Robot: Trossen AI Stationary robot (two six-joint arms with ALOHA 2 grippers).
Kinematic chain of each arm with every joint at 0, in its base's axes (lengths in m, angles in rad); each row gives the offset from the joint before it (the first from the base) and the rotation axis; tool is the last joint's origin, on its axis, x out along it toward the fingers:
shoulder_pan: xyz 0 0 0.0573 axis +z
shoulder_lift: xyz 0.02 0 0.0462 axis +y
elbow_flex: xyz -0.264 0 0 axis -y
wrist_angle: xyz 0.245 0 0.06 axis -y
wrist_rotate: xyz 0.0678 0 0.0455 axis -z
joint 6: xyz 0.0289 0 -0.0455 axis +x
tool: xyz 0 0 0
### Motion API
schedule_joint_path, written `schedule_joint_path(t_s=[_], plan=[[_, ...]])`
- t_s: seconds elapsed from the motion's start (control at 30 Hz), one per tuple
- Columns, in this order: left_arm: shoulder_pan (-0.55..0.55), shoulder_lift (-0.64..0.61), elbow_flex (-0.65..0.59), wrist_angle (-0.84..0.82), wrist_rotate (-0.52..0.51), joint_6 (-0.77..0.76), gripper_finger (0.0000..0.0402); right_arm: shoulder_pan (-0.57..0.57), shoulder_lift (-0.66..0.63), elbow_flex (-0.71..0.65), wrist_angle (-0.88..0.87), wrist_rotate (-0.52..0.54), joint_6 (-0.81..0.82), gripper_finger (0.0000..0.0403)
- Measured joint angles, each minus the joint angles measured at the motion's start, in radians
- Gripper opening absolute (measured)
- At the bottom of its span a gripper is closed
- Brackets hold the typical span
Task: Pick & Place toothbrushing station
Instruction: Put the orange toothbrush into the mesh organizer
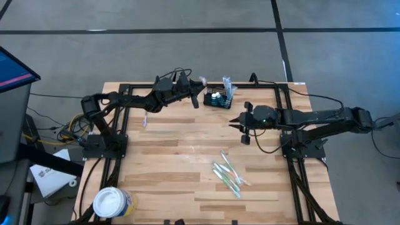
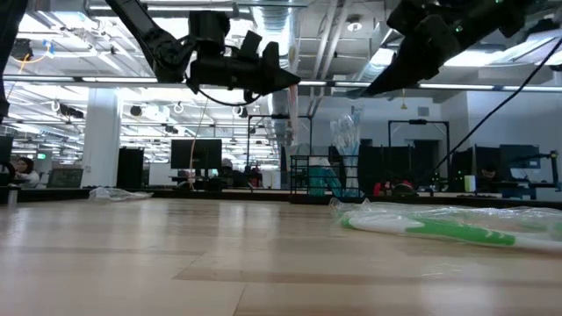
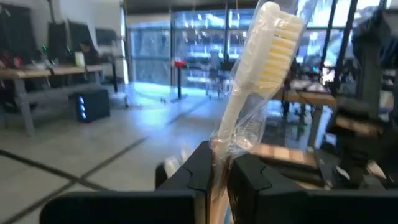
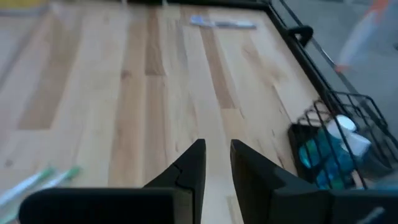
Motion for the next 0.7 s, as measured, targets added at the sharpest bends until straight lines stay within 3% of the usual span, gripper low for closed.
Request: schedule_joint_path(t_s=[0.27,0.5,0.7], plan=[[0.041,0.005,0.000,0.029,0.001,0.001,0.0019,-0.095,-0.019,-0.064,0.119,-0.234,-0.038,0.0065],[0.046,0.069,0.063,0.039,0.002,0.001,0.0019,-0.140,-0.011,-0.117,0.200,-0.275,-0.041,0.0065],[0.047,0.148,0.117,0.040,0.005,0.022,0.0019,-0.161,-0.011,-0.119,0.169,-0.296,-0.033,0.0065]])
